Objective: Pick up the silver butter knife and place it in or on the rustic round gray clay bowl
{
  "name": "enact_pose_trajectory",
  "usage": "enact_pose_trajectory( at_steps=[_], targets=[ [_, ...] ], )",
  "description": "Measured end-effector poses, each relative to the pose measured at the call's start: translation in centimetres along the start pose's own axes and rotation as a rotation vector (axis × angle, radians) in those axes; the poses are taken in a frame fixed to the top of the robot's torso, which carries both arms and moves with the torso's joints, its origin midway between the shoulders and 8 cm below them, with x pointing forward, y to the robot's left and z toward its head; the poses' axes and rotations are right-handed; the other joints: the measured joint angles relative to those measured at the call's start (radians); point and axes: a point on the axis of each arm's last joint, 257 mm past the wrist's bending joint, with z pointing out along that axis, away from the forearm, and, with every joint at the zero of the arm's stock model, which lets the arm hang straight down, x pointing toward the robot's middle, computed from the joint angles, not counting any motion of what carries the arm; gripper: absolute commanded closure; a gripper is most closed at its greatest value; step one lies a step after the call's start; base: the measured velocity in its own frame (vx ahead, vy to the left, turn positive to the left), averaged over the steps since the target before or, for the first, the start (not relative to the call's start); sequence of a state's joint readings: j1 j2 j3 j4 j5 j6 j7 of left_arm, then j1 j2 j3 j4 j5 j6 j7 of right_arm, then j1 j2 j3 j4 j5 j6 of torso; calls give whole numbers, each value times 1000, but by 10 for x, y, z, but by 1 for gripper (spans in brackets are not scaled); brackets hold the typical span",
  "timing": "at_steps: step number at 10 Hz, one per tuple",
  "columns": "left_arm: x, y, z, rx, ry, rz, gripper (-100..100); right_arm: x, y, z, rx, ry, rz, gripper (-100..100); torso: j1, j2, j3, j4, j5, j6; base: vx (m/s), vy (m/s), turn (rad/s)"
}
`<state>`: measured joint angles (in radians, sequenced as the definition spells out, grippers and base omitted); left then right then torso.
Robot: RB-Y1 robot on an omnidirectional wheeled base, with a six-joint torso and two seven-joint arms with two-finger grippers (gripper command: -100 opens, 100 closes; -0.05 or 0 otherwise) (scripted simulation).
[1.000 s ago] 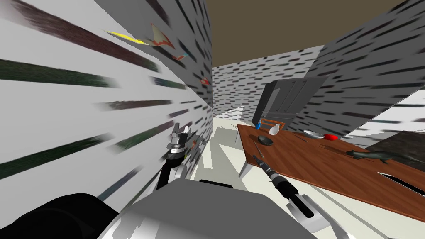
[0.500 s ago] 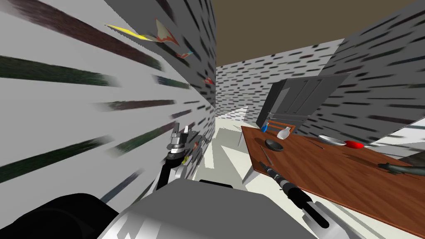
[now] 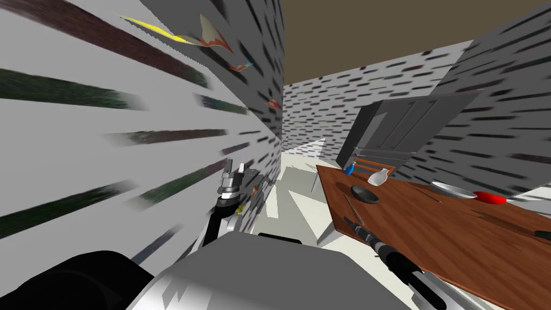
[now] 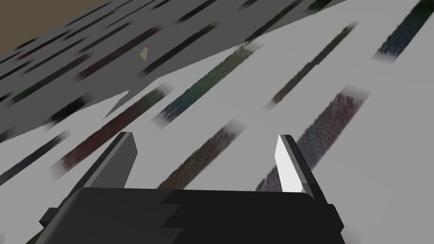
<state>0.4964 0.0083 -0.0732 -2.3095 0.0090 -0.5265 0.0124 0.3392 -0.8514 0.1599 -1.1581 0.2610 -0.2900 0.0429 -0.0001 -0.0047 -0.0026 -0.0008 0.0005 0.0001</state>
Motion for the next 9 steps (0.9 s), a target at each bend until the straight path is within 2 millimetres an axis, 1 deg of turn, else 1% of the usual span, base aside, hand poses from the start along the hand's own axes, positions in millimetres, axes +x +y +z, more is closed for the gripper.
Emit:
enact_pose_trajectory(
  at_steps=[1, 2, 3, 4, 5, 6, 8, 9],
  targets=[
    [0, 0, 0, 0, 0, 0, 0, 4, -11, -3, 19, 10, -6, -100, -1, 0, 0, 0, 0, 0, 87, -24, 112],
    [0, 0, 0, 0, 0, 0, 0, 10, -26, -7, 45, 29, -20, -100, -2, 0, 0, 0, 0, 0, 149, -55, 150],
    [0, 0, 0, 0, 0, 0, 0, 11, -46, -15, 76, 54, -39, -100, -4, -3, -2, -1, -1, 0, 183, -38, 184],
    [0, 0, 0, 0, 0, 0, 0, 18, -63, -24, 106, 79, -53, -100, -3, -5, -3, -1, -1, 0, 123, -20, 71],
    [0, 0, 0, 0, 0, 0, 0, 23, -72, -27, 124, 92, -60, -100, -2, -3, -2, -1, -1, 0, 98, -28, 98],
    [0, 0, 0, 0, 0, 0, 0, 28, -88, -35, 153, 112, -69, -100, -2, -2, -1, -1, 0, 0, 145, -74, 186],
    [0, 0, 0, 0, 0, 0, 0, 38, -122, -54, 209, 163, -89, -100, -7, -6, -3, -1, -1, 0, 192, -113, 175],
    [0, 0, 0, 0, 0, 0, 0, 50, -131, -63, 231, 188, -94, -100, -7, -7, -4, -2, -2, 0, 160, -112, 159]
  ],
)
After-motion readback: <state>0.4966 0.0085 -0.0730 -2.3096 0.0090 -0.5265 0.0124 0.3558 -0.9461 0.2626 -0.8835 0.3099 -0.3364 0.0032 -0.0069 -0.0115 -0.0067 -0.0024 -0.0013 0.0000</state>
